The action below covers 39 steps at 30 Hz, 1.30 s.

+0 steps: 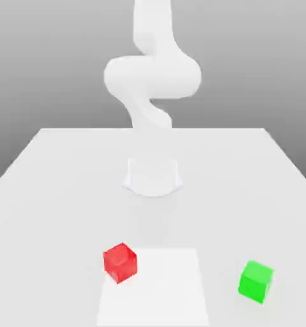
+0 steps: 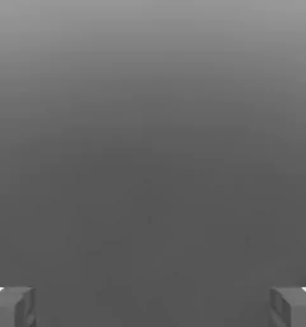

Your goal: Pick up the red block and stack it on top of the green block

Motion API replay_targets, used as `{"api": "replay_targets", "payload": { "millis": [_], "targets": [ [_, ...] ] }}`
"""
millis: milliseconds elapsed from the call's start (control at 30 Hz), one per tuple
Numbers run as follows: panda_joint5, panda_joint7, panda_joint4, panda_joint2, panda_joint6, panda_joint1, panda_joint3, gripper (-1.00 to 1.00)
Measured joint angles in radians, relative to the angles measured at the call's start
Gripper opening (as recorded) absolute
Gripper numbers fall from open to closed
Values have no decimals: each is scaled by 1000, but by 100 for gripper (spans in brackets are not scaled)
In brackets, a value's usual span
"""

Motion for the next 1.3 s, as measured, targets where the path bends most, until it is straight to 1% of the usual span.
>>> {"api": "replay_targets", "payload": {
  "millis": [100, 233, 333, 433, 533, 633, 767, 867, 900, 1133, 1300],
  "targets": [
    [-60, -81, -70, 117, 67, -13, -6, 0],
    [-123, -196, -158, 267, 152, -19, -43, 0],
    [-146, -300, -226, 380, 220, -23, -79, 0],
    [-142, -430, -297, 496, 292, -16, -126, 0],
    [-86, -592, -367, 604, 365, -9, -161, 0],
    [27, -778, -426, 706, 437, -10, -163, 0],
    [120, -866, -422, 834, 543, -27, -130, 0],
    [167, -903, -409, 934, 627, -59, -87, 0],
    [174, -910, -406, 956, 646, -68, -76, -100],
    [173, -908, -406, 957, 644, -70, -74, -100],
    [99, -853, -426, 813, 524, -53, -109, -100]
  ]
}}
